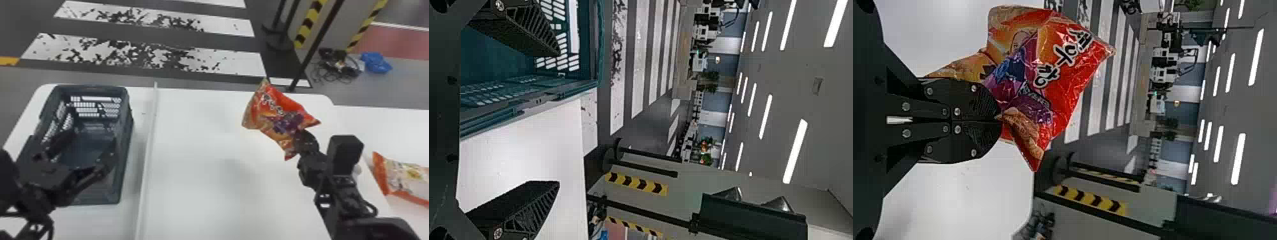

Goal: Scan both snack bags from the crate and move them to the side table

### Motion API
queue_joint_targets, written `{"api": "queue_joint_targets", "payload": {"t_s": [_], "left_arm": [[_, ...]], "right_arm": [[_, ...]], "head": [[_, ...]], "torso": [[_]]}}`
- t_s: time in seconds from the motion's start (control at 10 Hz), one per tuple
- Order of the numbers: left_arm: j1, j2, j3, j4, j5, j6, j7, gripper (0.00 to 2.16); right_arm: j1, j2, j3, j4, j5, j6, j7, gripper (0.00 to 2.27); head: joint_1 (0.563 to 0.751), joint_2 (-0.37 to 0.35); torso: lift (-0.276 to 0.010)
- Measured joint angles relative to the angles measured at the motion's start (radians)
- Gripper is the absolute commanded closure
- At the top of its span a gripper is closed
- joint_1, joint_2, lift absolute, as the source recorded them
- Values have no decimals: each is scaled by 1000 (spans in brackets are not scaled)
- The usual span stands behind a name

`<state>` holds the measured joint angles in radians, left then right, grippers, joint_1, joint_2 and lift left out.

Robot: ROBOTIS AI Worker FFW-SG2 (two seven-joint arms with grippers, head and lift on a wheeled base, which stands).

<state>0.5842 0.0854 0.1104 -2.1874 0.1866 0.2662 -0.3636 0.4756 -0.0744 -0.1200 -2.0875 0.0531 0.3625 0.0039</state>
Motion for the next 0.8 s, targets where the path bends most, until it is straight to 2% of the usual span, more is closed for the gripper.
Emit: {"api": "queue_joint_targets", "payload": {"t_s": [0.2,0.3,0.4,0.6,0.8], "left_arm": [[2,2,2,0,4,0,0,83],[2,2,3,0,5,0,0,83],[2,2,4,2,5,0,0,83],[1,3,4,8,5,0,0,83],[-1,5,4,13,11,0,0,83]], "right_arm": [[19,-57,126,52,292,-114,-124,2253],[23,-88,182,91,439,-134,-202,2253],[17,-119,246,156,636,-107,-312,2253],[-38,-173,385,364,1047,131,-498,2256],[-55,-195,442,465,1187,249,-535,2256]], "head": [[695,-119],[695,-112],[695,-104],[695,-129],[695,-142]], "torso": [[-75],[-75],[-75],[-75],[-75]]}}
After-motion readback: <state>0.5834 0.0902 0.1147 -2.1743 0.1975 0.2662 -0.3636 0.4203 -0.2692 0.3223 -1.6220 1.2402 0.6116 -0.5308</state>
